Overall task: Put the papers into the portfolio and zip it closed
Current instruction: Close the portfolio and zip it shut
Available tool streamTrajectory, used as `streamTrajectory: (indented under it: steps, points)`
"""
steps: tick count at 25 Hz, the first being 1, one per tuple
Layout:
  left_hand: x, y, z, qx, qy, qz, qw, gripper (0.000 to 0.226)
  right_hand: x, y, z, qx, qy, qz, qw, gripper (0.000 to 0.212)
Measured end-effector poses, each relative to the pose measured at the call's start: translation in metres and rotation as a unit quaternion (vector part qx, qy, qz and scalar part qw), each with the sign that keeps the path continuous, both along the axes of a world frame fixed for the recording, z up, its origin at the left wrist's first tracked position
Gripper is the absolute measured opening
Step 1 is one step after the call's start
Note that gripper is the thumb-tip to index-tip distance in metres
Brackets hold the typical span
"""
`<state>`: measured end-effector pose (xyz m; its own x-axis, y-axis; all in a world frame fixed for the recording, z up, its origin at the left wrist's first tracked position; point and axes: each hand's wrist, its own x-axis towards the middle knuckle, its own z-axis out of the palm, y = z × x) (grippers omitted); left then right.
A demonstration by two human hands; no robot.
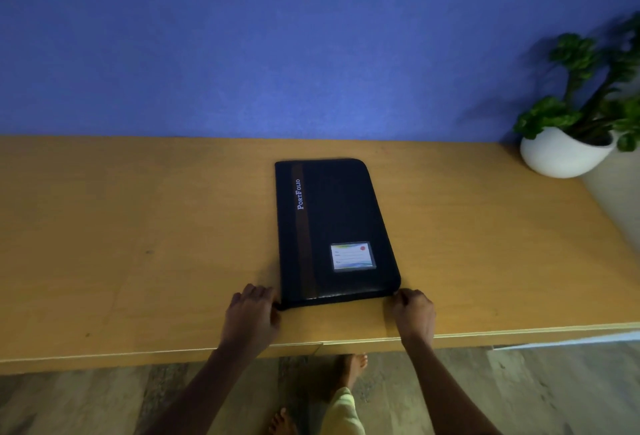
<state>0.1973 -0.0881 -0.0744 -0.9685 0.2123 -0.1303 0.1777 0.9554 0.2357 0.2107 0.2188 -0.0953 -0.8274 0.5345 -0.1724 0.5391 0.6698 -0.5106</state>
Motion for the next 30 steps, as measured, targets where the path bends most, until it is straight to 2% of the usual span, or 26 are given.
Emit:
streamTrajectory:
  steps: [3,6,8,11,15,17,20,25,30]
  points:
    - [-0.013,0.031,0.006,0.015,0.057,-0.075,0.995,0.048,0.004,0.003,-0.007,-0.022,0.067,-0.032,0.997,0.017]
    - [-0.035,0.085,0.014,0.052,0.016,-0.173,0.983,0.055,0.002,0.01,-0.01,-0.063,0.093,-0.055,0.992,0.015]
    - [-0.053,0.124,0.018,0.046,-0.005,-0.249,0.967,0.065,0.0,0.015,-0.011,-0.093,0.096,-0.047,0.99,0.014]
    - [-0.086,0.175,0.028,-0.017,-0.052,-0.345,0.937,0.086,-0.001,0.021,-0.013,-0.103,0.098,-0.02,0.99,0.013]
    - [-0.127,0.216,0.035,-0.149,-0.103,-0.434,0.883,0.076,-0.002,0.029,-0.017,-0.062,0.127,0.031,0.989,0.013]
    - [-0.141,0.225,0.037,-0.164,-0.11,-0.457,0.867,0.064,-0.003,0.032,-0.019,-0.075,0.121,0.044,0.989,0.013]
    - [-0.15,0.229,0.039,-0.132,-0.089,-0.486,0.859,0.051,-0.003,0.037,-0.024,-0.091,0.114,0.053,0.988,0.017]
    - [-0.148,0.216,0.037,-0.063,-0.064,-0.482,0.872,0.052,-0.019,0.051,-0.027,-0.092,0.108,0.058,0.988,0.026]
    - [-0.152,0.217,0.039,-0.03,-0.058,-0.468,0.881,0.054,-0.055,0.069,-0.019,-0.104,0.133,0.091,0.982,0.024]
